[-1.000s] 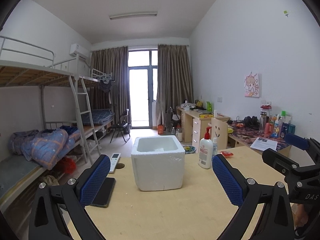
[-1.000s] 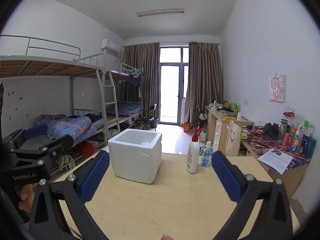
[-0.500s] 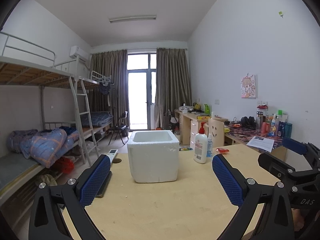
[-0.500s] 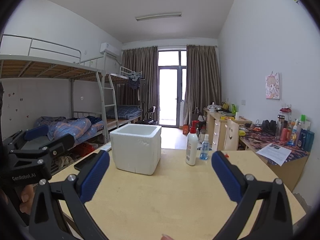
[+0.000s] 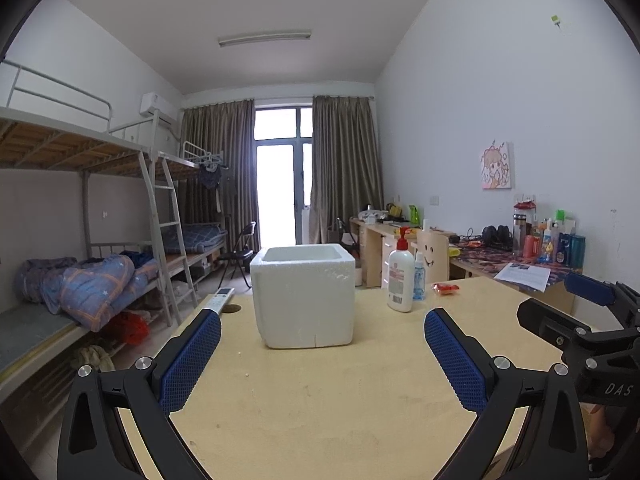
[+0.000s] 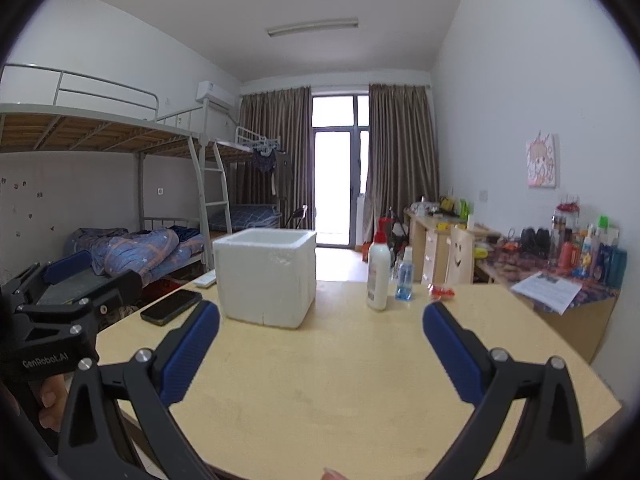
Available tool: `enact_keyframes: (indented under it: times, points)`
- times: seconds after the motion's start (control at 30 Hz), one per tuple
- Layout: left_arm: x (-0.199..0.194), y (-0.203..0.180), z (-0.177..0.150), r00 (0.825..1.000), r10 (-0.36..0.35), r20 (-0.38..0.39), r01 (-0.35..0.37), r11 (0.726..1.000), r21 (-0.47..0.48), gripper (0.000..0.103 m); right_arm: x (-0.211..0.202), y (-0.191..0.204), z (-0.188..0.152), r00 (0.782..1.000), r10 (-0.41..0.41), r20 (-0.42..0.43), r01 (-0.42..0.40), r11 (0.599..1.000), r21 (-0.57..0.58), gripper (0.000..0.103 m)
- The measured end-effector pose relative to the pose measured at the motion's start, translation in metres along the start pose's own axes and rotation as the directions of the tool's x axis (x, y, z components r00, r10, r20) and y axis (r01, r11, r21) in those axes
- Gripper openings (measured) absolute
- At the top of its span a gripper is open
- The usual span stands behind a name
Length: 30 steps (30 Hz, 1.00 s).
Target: Organize soft objects
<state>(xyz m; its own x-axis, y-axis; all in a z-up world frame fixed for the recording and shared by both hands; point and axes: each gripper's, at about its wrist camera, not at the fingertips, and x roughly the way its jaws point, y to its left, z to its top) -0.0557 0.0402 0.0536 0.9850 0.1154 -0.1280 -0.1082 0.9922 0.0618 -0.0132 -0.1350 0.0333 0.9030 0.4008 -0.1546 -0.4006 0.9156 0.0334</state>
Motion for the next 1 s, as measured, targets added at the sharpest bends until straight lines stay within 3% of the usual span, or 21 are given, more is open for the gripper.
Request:
enact_keyframes:
  times: [0.5,0.8,1.0]
  points:
    - [0.004,0.004,-0.028,0.999,0.029,-0.022,-0.029,1.0,0.0,0.102,0.001,-0.006,-0.028,0.999,-0.011,-0.035,0.012,0.999,0.032,0.103]
    - [0.003,0.004,-0.039,0.998,-0.021,-0.05,0.02,0.999,-0.034,0.102,-0.008,-0.006,-0.034,0.999,0.023,-0.029,-0.022,0.999,0.035,0.103]
    - [0.002,0.006,-0.042,0.998,-0.03,-0.062,0.027,0.999,-0.046,0.102,-0.011,-0.008,-0.039,1.0,0.004,-0.022,-0.003,1.0,0.023,0.103]
